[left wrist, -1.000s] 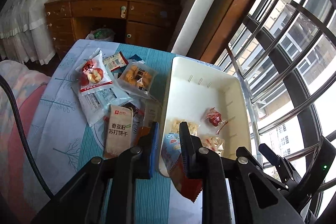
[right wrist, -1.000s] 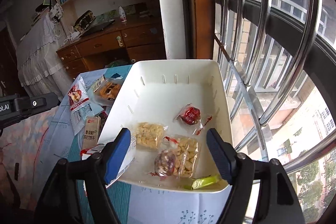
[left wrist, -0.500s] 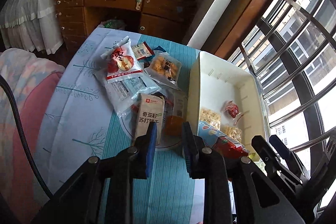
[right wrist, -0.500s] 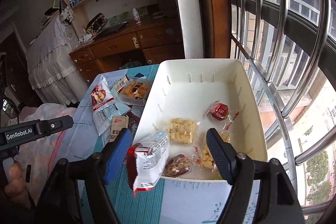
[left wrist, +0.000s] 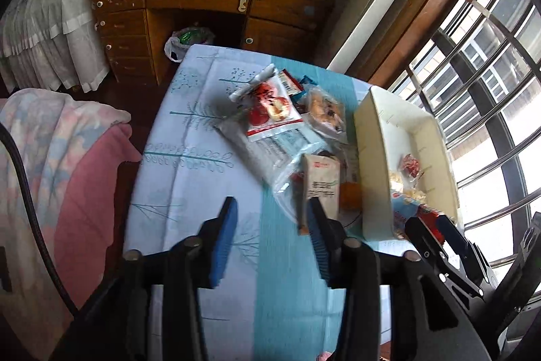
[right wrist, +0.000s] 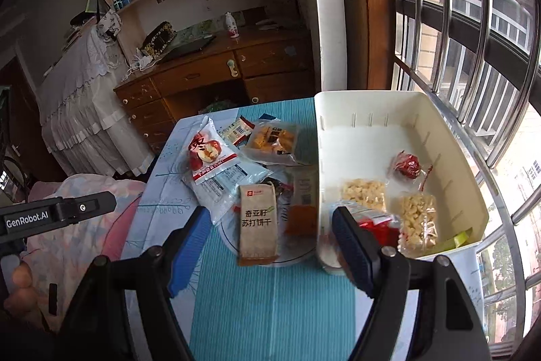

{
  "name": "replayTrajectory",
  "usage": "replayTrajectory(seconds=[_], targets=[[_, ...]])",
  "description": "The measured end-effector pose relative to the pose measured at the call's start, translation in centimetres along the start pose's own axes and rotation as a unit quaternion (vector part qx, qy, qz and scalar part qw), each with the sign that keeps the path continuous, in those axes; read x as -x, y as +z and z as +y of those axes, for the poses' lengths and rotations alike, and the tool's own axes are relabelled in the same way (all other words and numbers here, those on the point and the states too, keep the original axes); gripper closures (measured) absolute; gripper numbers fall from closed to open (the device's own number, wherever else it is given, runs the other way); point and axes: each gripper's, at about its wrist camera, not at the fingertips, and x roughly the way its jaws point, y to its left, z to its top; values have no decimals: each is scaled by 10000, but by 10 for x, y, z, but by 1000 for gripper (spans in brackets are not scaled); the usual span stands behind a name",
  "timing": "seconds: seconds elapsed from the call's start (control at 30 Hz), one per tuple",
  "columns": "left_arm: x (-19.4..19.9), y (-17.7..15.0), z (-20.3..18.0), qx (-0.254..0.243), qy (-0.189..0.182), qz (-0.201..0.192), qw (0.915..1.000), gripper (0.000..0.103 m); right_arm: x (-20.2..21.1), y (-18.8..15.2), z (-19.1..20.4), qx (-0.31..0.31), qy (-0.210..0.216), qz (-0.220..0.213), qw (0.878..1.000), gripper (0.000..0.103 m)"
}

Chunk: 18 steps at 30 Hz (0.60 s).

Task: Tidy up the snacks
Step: 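Withdraw both tools from the tray back toward the remaining snacks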

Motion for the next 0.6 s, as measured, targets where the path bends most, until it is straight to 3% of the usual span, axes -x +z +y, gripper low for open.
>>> replayTrajectory(seconds=[0.2,0.43,0.5,0.6], targets=[[-9,32,29,-147,-76,372,9992,34,-18,-17,35,-195,-407,164,9988,28],[-38,73,32,-189,-308,874,9955,30,-41,-34,59,-76,-825,572,9949,28],[-51,82,29,-133,-339,1005,9943,24,-48,-38,61,55,-877,670,9939,28],[-72,96,24,51,-462,1164,9921,24,-61,-41,63,254,-971,850,9913,28]])
